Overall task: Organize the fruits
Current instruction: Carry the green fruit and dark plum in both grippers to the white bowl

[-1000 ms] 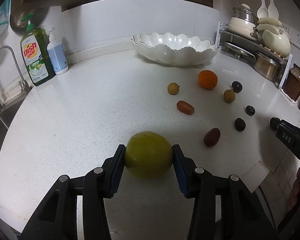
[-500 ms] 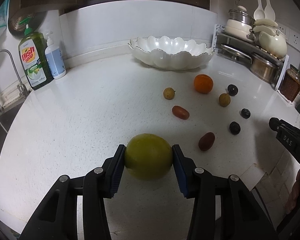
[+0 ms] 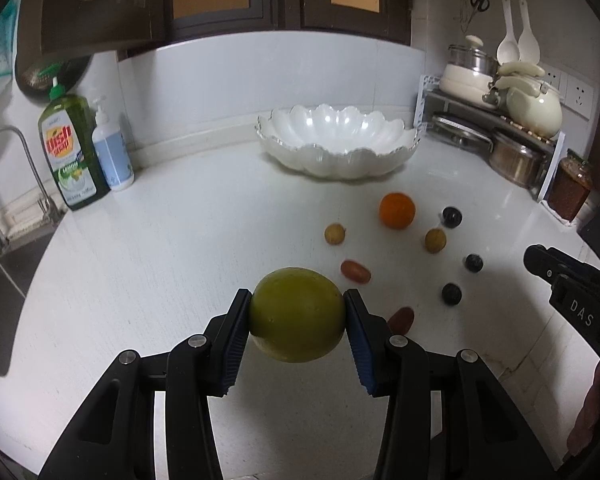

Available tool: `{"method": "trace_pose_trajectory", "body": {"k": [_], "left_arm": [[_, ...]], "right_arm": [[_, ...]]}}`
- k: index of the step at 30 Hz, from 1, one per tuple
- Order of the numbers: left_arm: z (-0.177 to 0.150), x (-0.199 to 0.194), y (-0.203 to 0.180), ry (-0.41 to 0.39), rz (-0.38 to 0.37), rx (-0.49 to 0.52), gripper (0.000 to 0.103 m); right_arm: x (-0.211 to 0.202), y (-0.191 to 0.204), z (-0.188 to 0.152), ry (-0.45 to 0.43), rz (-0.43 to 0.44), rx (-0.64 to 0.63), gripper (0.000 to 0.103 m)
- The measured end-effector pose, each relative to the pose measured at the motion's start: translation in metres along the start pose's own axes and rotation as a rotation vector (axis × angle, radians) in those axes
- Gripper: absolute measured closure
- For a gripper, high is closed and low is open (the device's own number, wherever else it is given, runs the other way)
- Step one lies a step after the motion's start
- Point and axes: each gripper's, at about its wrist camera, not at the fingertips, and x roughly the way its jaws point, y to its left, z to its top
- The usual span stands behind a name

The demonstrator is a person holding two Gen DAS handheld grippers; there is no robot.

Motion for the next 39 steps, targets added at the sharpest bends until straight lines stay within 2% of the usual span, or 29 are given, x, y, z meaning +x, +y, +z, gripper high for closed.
{"method": "trace_pose_trajectory", "body": {"k": [12,20,32,39], "left_arm": [[0.046,-0.009,0.017,-0.068,-0.03,0.02,0.057],[0.084,-0.005,0.029,-0.131,-0.051,0.048,0.057],[0.142,0.018,0.05,-0.182,-0.099,0.108,0.057],[0.164,0.034,0.054,-0.203,-0.121,0.147,0.057]], "right_arm": [[-0.014,0.038,0.033,-0.042,0.068,-0.021,0.075],[-0.014,0.059,0.062,-0.087,0.081,-0.017,0.075],[-0.001,0.093,0.109,-0.164,0.038,-0.016,0.075],[0.016,0.109,0.132,-0.195,-0.013,-0.018,0.075]]}}
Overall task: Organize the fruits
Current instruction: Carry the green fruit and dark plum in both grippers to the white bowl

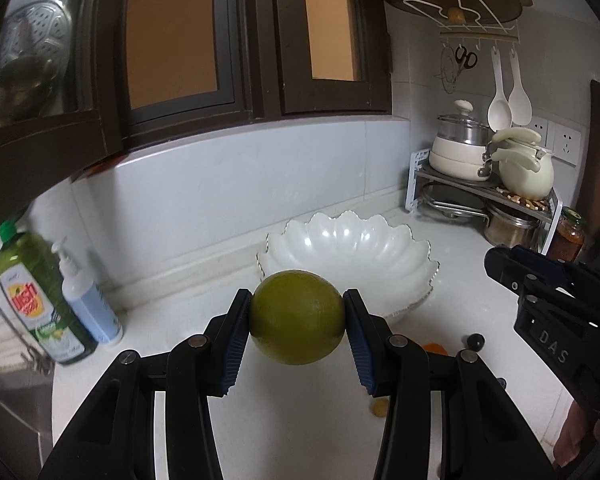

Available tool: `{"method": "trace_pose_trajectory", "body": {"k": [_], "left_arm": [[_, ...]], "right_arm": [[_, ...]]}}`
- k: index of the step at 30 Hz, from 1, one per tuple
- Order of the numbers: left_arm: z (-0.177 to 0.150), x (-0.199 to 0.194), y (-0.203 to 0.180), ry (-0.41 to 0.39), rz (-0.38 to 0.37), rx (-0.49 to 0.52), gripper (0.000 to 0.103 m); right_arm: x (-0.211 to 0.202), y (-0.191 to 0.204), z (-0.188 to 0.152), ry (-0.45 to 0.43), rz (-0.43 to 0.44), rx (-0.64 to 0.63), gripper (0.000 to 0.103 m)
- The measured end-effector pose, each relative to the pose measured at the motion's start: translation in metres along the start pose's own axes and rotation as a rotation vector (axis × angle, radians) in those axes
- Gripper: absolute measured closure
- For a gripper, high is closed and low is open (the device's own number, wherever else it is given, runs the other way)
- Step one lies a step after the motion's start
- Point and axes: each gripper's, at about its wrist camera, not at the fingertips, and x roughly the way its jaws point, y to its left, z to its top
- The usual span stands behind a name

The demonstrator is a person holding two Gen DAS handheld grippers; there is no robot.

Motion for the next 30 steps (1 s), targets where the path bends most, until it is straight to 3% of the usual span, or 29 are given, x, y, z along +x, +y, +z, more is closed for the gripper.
{"method": "trace_pose_trajectory", "body": {"k": [5,14,22,30], "left_arm": [[0.015,0.016,0.003,-0.005,-0.01,-0.003,0.057],[0.043,0.043,-0.006,-0.02,0.005,0.007,0.057],[0.066,0.081,-0.016,0.033,0.029,-0.028,0.057],[0.07,0.131,-0.026,0.107,0.067,-0.029,0.057]], "right_arm": [[0.014,0.003,0.013,0.0,-0.012,-0.003,0.075],[0.05,-0.005,0.041,0.03,0.042,0.004,0.075],[0.103,-0.014,0.062,0.108,0.111,-0.018,0.075],[0.16,-0.023,0.068,0.201,0.128,-0.047,0.075]]}}
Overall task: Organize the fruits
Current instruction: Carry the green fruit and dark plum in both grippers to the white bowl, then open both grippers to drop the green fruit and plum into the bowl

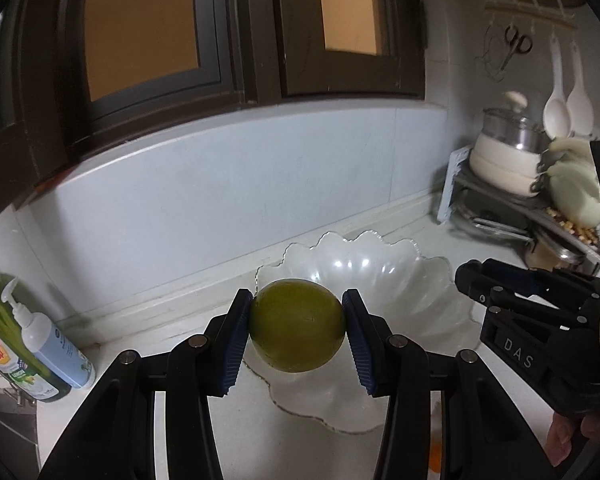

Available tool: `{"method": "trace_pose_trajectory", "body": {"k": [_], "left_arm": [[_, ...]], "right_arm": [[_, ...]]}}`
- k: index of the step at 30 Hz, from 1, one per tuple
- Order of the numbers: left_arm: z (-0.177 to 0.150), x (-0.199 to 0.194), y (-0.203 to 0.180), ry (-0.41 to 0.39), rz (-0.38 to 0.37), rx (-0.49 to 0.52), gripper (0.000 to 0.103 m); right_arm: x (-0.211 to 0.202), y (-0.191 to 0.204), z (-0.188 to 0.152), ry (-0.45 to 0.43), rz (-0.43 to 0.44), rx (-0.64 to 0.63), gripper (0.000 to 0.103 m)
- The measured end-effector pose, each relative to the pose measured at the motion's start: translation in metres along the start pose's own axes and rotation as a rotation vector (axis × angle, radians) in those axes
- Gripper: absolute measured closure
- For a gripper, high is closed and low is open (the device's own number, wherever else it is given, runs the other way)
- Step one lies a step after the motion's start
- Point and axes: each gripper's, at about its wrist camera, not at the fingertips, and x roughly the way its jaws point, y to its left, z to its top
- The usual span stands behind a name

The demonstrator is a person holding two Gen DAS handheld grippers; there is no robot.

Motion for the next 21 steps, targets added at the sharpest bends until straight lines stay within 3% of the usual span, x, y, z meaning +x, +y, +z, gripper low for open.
{"method": "trace_pose_trajectory", "body": {"k": [21], "left_arm": [[0.007,0.121,-0.006,0.25,-0.036,-0.034,0.057]], "right_arm": [[0.112,-0.013,0.015,0.238,0.024,-0.057,0.075]]}}
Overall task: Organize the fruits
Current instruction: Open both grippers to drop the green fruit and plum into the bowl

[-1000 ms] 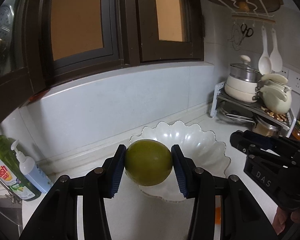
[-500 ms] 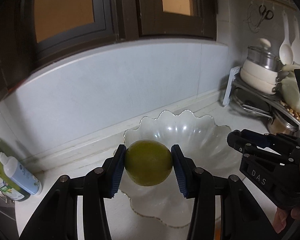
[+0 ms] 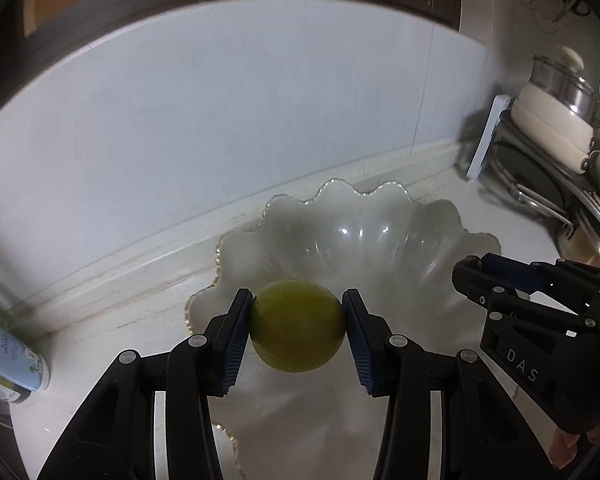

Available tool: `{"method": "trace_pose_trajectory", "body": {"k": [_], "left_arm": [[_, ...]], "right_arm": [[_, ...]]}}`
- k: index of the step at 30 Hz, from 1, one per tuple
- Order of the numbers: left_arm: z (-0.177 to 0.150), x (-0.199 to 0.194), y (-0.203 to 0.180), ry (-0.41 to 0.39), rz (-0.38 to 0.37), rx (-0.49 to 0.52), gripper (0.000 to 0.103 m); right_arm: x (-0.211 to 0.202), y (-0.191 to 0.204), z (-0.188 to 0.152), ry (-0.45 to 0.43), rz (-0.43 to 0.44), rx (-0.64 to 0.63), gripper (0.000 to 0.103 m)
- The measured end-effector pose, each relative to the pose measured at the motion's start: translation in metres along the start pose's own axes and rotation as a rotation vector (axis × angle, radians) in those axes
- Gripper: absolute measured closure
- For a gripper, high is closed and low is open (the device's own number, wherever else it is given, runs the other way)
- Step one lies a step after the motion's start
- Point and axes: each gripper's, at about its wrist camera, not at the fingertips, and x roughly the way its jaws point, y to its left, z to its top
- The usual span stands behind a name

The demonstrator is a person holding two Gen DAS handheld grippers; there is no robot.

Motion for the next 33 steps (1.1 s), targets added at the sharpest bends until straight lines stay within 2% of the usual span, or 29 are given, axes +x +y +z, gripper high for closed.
{"method": "trace_pose_trajectory", "body": {"k": [14,17,19,23,27,30,33], "left_arm": [[-0.003,0.036,-0.002,0.133,-0.001,-0.008,0.055],[-0.001,0.03,-0.003,0.119,0.012,-0.006,0.036],[0.0,0.022,-0.002,0.097,0.032,-0.002,0.036],[0.0,0.006,0.002,0.073,0.06,-0.007,0.031],[0.0,-0.017,0.007,0.024,0.094,-0.009,0.019],[-0.004,-0.041,0.01,-0.031,0.128,-0.004,0.017],[-0.008,-0.063,0.011,-0.077,0.156,0.005,0.01]], "right_arm": [[0.027,-0.003,0.005,0.1,-0.002,-0.009,0.073],[0.027,-0.003,0.004,0.11,0.008,-0.009,0.069],[0.025,-0.005,0.004,0.11,0.013,0.006,0.064],[0.012,-0.006,0.003,0.104,0.003,0.013,0.064],[-0.01,-0.004,0.001,0.058,0.006,0.012,0.064],[-0.032,-0.001,-0.003,0.004,-0.013,0.006,0.058],[-0.053,0.002,-0.009,-0.042,-0.017,0.019,0.057]]}}
